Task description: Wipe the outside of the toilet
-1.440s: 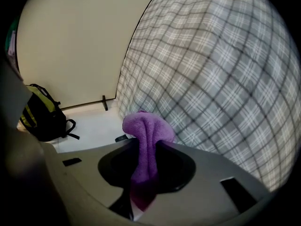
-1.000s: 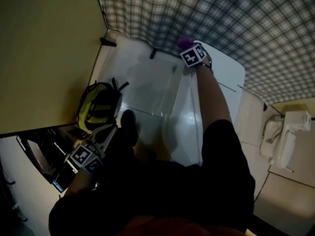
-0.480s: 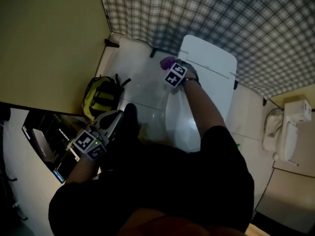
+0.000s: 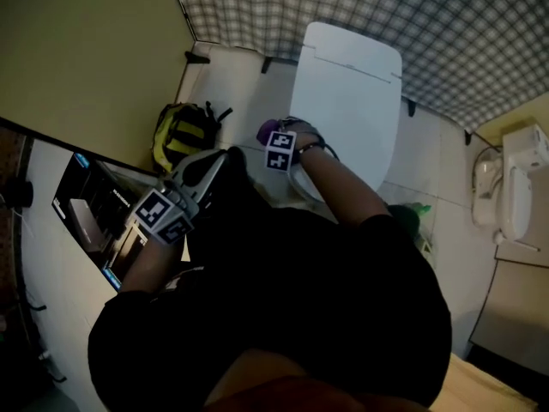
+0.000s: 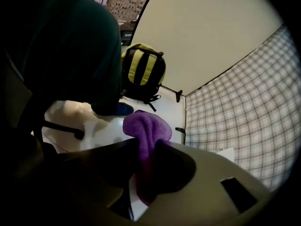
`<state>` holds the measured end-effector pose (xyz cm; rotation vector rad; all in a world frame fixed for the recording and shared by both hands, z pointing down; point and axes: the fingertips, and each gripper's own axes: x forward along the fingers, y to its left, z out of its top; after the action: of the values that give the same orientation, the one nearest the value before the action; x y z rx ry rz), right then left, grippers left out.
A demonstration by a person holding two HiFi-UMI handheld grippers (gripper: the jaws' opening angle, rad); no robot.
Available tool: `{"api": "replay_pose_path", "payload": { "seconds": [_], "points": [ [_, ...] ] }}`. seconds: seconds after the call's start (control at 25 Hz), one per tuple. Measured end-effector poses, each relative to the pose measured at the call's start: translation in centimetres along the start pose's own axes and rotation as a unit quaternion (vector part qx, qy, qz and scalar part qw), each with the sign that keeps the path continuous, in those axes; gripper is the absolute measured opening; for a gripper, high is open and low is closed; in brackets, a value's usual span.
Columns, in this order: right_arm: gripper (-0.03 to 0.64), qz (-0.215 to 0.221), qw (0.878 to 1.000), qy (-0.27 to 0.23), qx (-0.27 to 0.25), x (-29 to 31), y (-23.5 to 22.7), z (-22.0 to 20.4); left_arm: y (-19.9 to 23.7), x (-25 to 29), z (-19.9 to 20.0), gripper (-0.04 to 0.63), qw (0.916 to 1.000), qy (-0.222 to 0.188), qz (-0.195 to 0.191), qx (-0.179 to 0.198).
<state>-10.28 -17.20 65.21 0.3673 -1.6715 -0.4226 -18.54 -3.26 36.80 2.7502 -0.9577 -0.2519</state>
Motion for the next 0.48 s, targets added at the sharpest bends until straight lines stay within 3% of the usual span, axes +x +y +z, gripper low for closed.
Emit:
{"api": "replay_pose_path", "payload": {
  "seconds": [0.24,0.48],
  "points": [
    [0.095,-0.010,0.996,-0.049,0.070,-5.2,3.2,-1.3,-4.5,-0.5,-0.4,-0.008,0.9998,-0.006,-0.020,0.006],
    [0.095,0.002,0.995,-0.063,0.080,-8.5,9.4,-3.0,-9.3,0.6,-1.1,-0.008,0.9973,0.014,-0.071,-0.003]
  ]
}}
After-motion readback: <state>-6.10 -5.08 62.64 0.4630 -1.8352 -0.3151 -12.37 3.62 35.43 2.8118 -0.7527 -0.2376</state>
